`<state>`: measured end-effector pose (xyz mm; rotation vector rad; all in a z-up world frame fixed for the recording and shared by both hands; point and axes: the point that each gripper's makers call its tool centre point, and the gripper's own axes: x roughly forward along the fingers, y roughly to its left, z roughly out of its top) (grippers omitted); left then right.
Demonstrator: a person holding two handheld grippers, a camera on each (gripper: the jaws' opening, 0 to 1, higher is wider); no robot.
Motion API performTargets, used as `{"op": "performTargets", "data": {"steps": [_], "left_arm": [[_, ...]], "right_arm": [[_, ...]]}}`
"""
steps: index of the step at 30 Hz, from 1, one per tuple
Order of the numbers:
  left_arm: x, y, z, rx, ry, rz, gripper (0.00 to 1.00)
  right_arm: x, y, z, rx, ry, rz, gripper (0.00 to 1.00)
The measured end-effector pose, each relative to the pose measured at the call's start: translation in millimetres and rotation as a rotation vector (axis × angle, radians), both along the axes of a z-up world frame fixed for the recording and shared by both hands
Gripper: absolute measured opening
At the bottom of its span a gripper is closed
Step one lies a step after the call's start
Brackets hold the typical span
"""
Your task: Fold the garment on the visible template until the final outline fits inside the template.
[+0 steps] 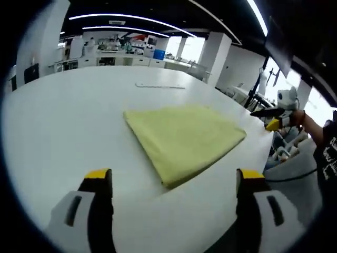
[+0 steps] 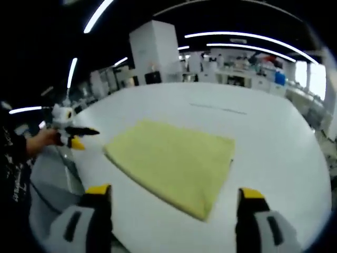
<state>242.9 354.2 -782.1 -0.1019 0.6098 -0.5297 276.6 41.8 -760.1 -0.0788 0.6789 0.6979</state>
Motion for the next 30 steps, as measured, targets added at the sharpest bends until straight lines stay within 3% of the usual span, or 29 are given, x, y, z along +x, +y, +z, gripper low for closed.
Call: {"op": "performTargets", "data": {"steps": [6,11,16,23,30], "left_arm": [[0.7,-6.1,16.7,-0.034,-0.062,0.000,0.99],[-1.4,-3.9,23.3,-0.021,-0.088,0.032,0.99],[1.3,2.3,22.3,-0.048,-0.092,0.082,0.99],[-3.6,17.4,22.4,-0.013,-0.105,0.123,0.99],[-11.9,14.4,13.9,-0.006,-0.094,0.124,0.99]], "right_arm": [[-4.6,1.5,10.6,-0.028,-0.043,0.021,0.99],[-6.7,5.1,20.1,-0.015,-0.079,0.029,0.99],[-7.3,2.3,18.8,-0.023,-0.088,0.018,0.99],[-9.7,-7.3,11.0,-0.048,-0.087,0.012,0.99],[-9.8,-11.6,11.5,-0.053,-0.092,0.012,0.99]]}}
